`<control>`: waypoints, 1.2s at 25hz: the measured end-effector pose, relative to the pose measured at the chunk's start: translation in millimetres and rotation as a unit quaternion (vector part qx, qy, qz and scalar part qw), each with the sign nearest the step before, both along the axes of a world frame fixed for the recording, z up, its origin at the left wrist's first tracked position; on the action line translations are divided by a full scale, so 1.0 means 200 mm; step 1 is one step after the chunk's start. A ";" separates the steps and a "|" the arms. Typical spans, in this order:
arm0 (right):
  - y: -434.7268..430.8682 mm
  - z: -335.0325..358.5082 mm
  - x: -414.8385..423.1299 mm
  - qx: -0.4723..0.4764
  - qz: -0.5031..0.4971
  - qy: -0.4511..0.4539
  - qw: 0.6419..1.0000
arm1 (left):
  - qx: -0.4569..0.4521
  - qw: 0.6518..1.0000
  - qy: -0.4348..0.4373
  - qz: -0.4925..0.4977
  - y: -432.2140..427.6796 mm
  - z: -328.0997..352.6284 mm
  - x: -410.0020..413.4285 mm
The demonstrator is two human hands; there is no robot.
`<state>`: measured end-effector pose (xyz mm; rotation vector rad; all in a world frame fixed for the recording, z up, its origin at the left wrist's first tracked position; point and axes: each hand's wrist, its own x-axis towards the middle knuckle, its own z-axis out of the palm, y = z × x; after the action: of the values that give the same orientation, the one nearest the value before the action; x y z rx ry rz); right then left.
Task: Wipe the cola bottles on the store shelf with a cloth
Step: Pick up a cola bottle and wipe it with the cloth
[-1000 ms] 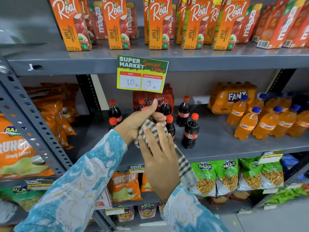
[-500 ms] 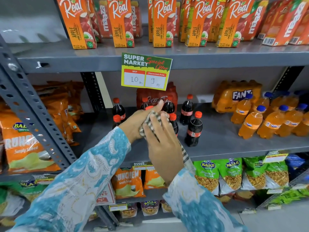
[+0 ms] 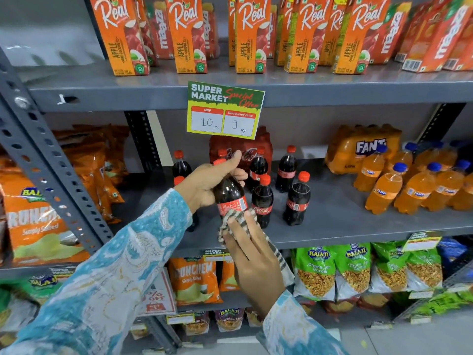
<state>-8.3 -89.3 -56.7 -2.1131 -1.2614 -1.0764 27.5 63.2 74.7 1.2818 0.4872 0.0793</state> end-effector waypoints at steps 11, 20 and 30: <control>0.22 0.25 0.13 0.122 0.011 0.040 0.992 | 0.051 0.998 0.005 -0.034 -0.02 0.07 -0.03; 0.15 0.06 0.08 0.073 0.016 0.033 0.997 | 0.022 1.000 0.003 0.006 -0.03 -0.01 -0.02; 0.19 0.20 0.09 0.171 0.022 0.114 0.978 | 0.014 1.000 0.009 0.004 -0.05 0.01 -0.02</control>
<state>9.9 -52.0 -15.9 -1.8752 -0.9338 -0.9248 22.6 53.7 75.7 1.3092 0.5081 0.0815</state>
